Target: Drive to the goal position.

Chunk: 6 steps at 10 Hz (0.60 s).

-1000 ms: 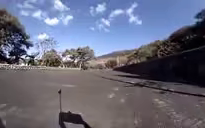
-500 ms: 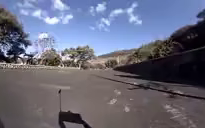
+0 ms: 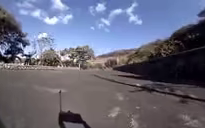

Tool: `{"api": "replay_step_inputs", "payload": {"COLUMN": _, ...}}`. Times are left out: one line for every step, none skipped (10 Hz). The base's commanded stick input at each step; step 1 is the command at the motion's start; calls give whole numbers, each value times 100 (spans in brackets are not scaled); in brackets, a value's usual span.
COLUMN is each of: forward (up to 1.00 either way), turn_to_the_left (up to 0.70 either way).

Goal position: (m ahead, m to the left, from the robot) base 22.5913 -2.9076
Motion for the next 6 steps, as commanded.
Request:
{"api": "replay_step_inputs", "payload": {"forward": 70, "turn_to_the_left": 0}}
{"api": "replay_step_inputs", "payload": {"forward": 70, "turn_to_the_left": 0}}
{"api": "replay_step_inputs", "payload": {"forward": 70, "turn_to_the_left": 0}}
{"api": "replay_step_inputs", "payload": {"forward": 70, "turn_to_the_left": 0}}
{"api": "replay_step_inputs", "payload": {"forward": 70, "turn_to_the_left": 0}}
{"api": "replay_step_inputs", "payload": {"forward": 70, "turn_to_the_left": 0}}
